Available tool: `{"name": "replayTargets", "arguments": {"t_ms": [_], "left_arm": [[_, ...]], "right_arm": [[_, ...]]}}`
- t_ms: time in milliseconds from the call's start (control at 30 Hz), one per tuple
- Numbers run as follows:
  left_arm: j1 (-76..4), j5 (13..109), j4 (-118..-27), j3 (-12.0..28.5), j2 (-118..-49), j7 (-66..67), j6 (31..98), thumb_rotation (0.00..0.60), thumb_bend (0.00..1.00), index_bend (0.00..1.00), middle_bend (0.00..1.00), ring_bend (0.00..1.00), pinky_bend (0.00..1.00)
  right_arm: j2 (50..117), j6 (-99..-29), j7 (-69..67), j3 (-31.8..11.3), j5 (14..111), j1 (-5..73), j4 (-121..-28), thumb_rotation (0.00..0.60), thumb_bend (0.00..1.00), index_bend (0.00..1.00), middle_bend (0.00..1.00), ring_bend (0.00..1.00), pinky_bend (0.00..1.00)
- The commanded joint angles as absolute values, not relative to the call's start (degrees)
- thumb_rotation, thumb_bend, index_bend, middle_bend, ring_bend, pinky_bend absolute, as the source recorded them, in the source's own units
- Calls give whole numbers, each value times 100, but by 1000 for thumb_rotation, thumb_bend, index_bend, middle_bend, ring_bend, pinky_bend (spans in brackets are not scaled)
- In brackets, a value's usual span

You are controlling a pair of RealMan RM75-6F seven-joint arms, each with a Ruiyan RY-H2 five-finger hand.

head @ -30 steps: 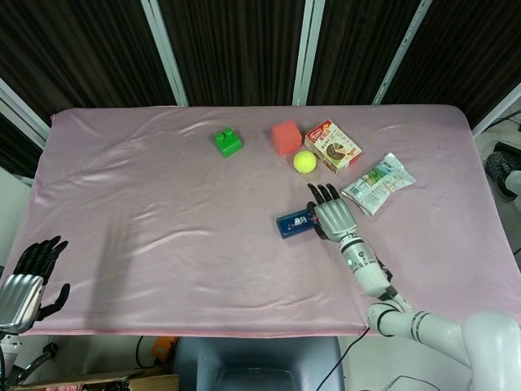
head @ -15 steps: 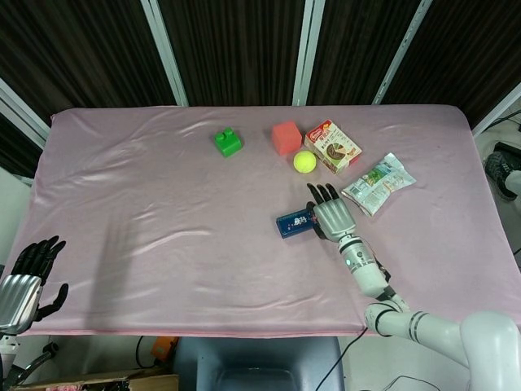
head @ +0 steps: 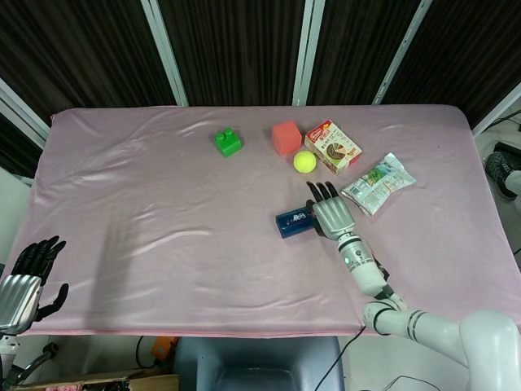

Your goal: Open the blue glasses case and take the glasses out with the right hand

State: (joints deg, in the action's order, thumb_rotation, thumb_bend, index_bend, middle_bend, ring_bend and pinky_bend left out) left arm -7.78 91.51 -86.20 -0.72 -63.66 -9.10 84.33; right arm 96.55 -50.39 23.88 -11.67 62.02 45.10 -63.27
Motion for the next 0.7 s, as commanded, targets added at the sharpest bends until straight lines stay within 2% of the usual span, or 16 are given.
{"name": "replayTargets", "arguments": {"t_ms": [33,200,300,367,467,500,533,600,700], "left_arm": [[-778,9141,-8622,-75,-6367,-901,8419,600,430,0,18,0,58],[-781,9103,-8627,-73,-6374,-864,8379,600,430,0,21,0,58],[-787,9070,-8630,-60,-6380,-839,8358,600,429,0,21,0,58],[-792,9059,-8632,-57,-6384,-824,8340,600,429,0,21,0,58],[-801,9042,-8635,-52,-6393,-797,8315,600,429,0,22,0,59],[-801,9040,-8636,-52,-6395,-793,8312,600,429,0,22,0,58],[-801,9037,-8638,-51,-6395,-796,8313,600,429,0,22,0,58],[-800,9035,-8638,-49,-6392,-805,8314,600,429,0,23,0,58],[-800,9043,-8629,-45,-6391,-818,8326,600,429,0,24,0,59]], "right_arm": [[9731,-4997,2444,-1260,6100,4594,-6258,600,628,566,125,12,0],[10027,-4846,2662,-1530,5772,4891,-5911,600,628,563,125,12,0],[10327,-4712,2921,-1761,5448,5196,-5487,600,628,521,125,12,0],[10505,-4665,3104,-1864,5278,5367,-5207,600,628,457,125,12,0],[10793,-4633,3517,-1990,4963,5610,-4704,600,620,264,114,12,0],[10849,-4633,3565,-2039,4890,5658,-4622,600,593,181,102,12,0],[10879,-4633,3525,-2102,4845,5692,-4603,600,568,143,94,12,0],[10822,-4648,3324,-2136,4910,5668,-4742,600,543,129,92,12,0],[10510,-4757,3012,-1970,5272,5481,-5292,600,539,176,92,12,0]]}}
